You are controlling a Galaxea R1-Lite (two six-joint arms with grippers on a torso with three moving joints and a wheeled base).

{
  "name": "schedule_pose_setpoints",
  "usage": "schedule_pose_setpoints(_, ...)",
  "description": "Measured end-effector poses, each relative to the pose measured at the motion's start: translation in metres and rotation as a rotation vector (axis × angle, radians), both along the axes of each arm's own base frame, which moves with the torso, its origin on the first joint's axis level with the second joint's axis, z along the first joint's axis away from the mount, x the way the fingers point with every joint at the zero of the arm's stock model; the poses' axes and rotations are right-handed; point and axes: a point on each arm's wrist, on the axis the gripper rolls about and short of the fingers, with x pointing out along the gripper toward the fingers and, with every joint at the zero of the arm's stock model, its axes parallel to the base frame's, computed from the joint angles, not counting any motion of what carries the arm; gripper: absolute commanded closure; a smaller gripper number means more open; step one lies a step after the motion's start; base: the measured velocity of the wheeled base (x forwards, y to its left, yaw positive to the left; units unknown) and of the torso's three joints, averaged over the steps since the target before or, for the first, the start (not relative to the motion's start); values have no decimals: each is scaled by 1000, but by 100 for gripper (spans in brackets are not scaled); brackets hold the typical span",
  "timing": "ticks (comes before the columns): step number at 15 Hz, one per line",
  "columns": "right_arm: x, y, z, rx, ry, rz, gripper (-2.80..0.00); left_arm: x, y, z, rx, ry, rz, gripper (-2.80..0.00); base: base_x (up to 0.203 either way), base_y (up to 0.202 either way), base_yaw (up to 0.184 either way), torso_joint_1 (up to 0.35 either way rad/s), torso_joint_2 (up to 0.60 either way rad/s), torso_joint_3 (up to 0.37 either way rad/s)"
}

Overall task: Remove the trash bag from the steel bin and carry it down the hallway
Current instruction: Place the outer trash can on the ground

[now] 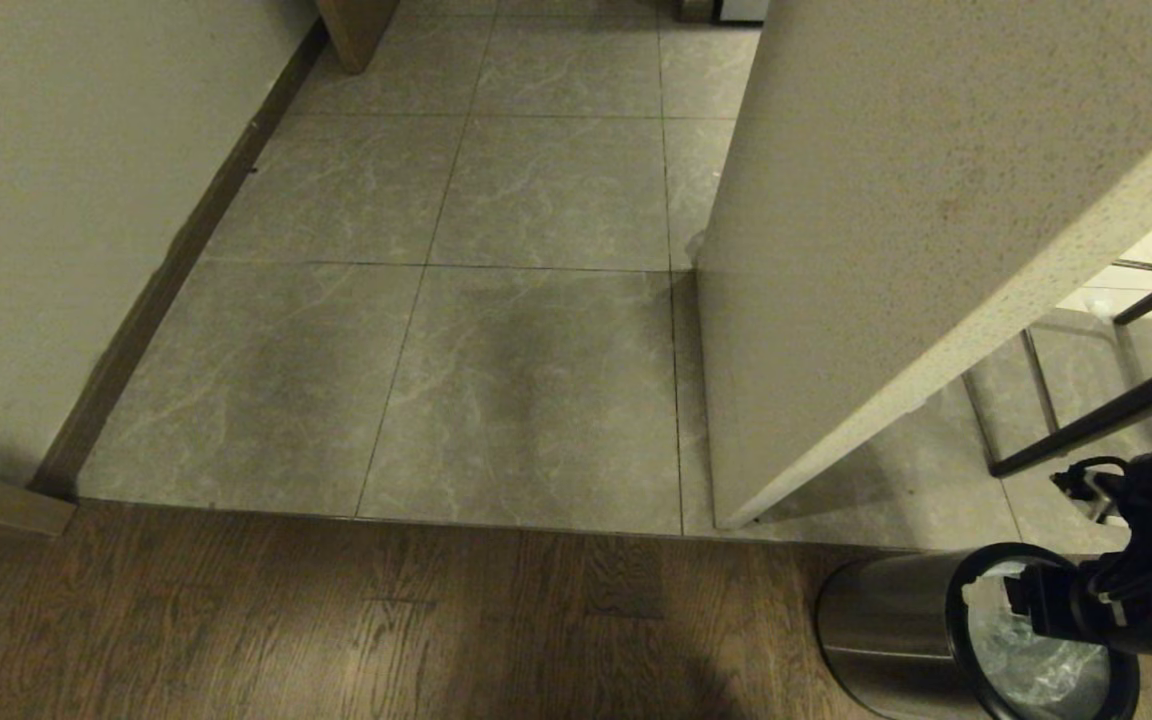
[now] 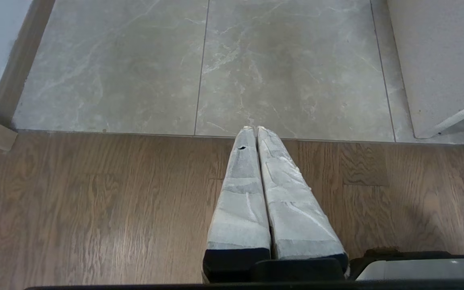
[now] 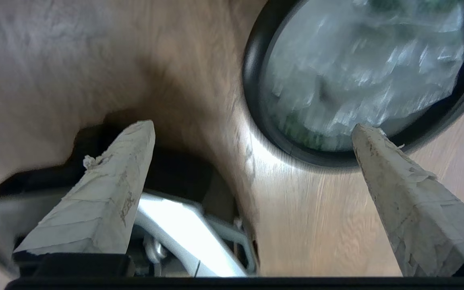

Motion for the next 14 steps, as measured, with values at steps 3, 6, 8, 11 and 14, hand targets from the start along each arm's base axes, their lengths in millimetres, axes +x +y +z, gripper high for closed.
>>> schedule_pose_setpoints(3,14,-8,-19,-23,-9,1,-280,0,0,0,0,0,1,0,0,0,0,0,0,0)
schedule_pose_setpoints(6,32,-16,-43,-51,-73,-2,-280,0,0,0,0,0,0,0,0,0,0,0,0,0)
schedule_pose_setpoints(8,36,-17,-58,-53,-73,3,-280,0,0,0,0,0,-1,0,0,0,0,0,0,0)
schedule_pose_setpoints(11,36,-17,-71,-46,-37,6,-280,0,0,0,0,0,-2,0,0,0,0,0,0,0)
schedule_pose_setpoints(14,36,-17,-75,-43,-20,7,-280,0,0,0,0,0,0,0,0,0,0,0,0,0)
